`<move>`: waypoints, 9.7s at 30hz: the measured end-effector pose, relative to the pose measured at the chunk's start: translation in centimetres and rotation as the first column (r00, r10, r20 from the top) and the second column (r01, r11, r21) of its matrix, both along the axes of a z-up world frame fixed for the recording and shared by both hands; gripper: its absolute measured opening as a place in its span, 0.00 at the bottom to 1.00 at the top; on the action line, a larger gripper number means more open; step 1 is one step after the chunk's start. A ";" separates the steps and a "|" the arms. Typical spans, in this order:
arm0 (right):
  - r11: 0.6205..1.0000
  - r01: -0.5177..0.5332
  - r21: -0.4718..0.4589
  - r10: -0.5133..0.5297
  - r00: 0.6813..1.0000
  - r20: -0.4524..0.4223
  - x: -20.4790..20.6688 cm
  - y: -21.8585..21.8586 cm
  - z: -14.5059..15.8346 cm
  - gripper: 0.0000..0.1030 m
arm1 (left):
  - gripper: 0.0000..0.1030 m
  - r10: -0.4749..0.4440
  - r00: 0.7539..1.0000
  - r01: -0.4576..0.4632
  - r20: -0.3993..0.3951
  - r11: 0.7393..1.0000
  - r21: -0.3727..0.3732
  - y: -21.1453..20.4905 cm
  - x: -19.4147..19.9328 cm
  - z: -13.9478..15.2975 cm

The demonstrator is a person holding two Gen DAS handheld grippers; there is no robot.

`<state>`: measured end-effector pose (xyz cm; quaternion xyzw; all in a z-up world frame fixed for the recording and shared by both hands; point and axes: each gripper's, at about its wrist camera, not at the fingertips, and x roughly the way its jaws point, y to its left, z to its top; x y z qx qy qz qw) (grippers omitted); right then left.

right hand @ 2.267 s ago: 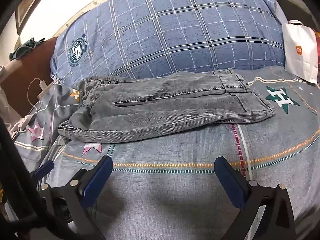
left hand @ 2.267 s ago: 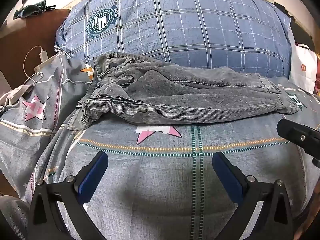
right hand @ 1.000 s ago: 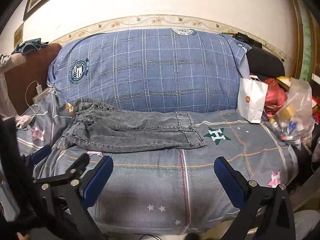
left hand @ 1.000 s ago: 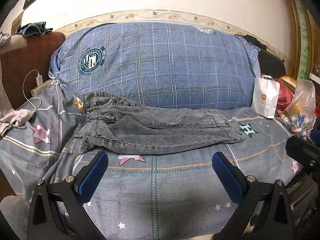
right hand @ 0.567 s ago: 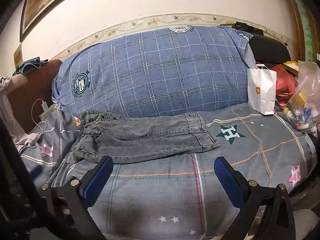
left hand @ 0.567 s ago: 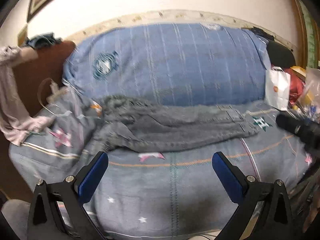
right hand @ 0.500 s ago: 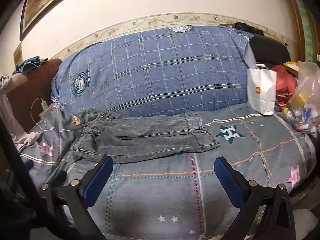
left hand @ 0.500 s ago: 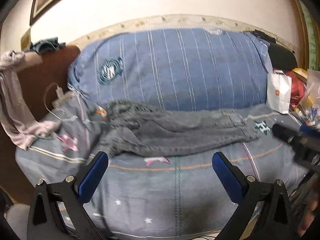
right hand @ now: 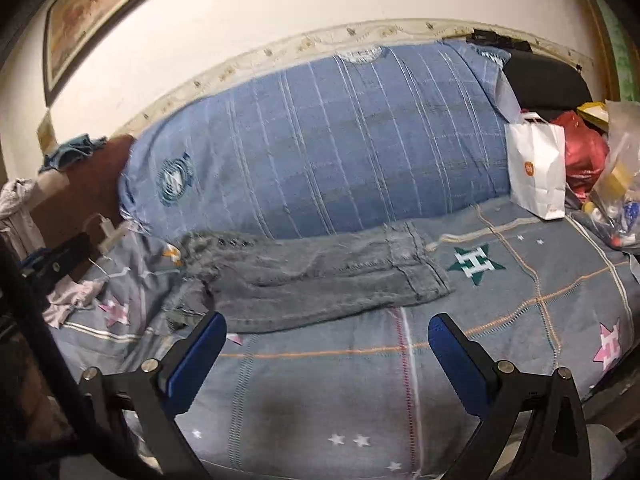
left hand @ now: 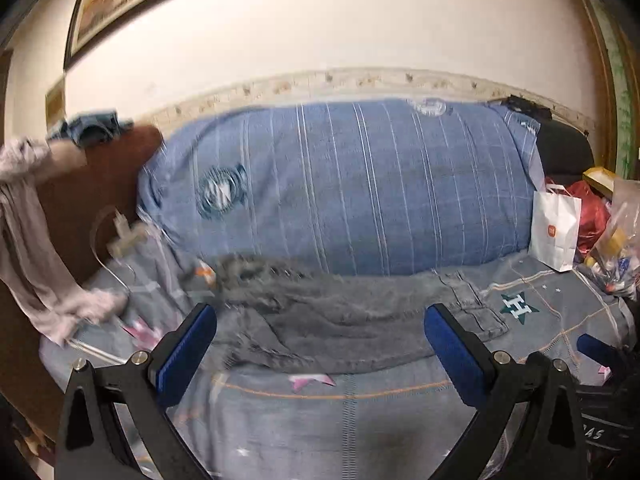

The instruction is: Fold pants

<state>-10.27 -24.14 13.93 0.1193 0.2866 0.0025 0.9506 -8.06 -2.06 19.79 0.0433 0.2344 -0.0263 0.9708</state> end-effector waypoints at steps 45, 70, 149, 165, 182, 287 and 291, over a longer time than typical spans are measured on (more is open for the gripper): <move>0.963 -0.141 0.229 0.198 0.949 -0.246 15.9 -5.9 -6.3 0.97 | 1.00 -0.163 0.942 0.151 -0.292 0.986 -0.065 -4.9 17.2 -8.1; 0.993 -0.098 -0.072 0.050 0.868 -0.495 39.9 -11.0 -13.5 0.11 | 1.00 -0.246 0.900 0.108 -0.360 0.926 -0.362 -2.7 26.4 -13.9; 0.955 -0.115 0.275 0.178 0.960 -0.217 27.6 -14.1 -7.3 0.07 | 0.03 -0.199 0.879 -0.211 -0.433 0.652 -0.729 -6.3 17.2 -18.3; 0.937 0.012 0.349 0.110 0.938 -0.328 28.0 -18.2 -11.5 0.79 | 0.03 -0.254 0.805 -0.238 -0.537 0.690 -0.684 -9.6 20.6 -24.1; 0.946 -0.091 0.311 0.193 0.930 -0.312 22.8 -15.1 -10.3 0.18 | 0.04 -0.246 0.838 -0.165 -0.487 0.737 -0.655 -10.0 18.3 -19.2; 0.860 -0.497 0.119 0.511 0.830 -0.225 16.2 10.2 -7.9 0.68 | 0.55 0.110 0.923 -0.311 -0.369 0.780 -0.544 17.6 17.4 -17.1; 0.938 -0.272 0.213 0.310 0.935 -0.170 17.4 -0.1 -6.1 0.71 | 0.68 -0.039 0.956 -0.127 -0.290 0.839 -0.530 9.4 16.0 -14.8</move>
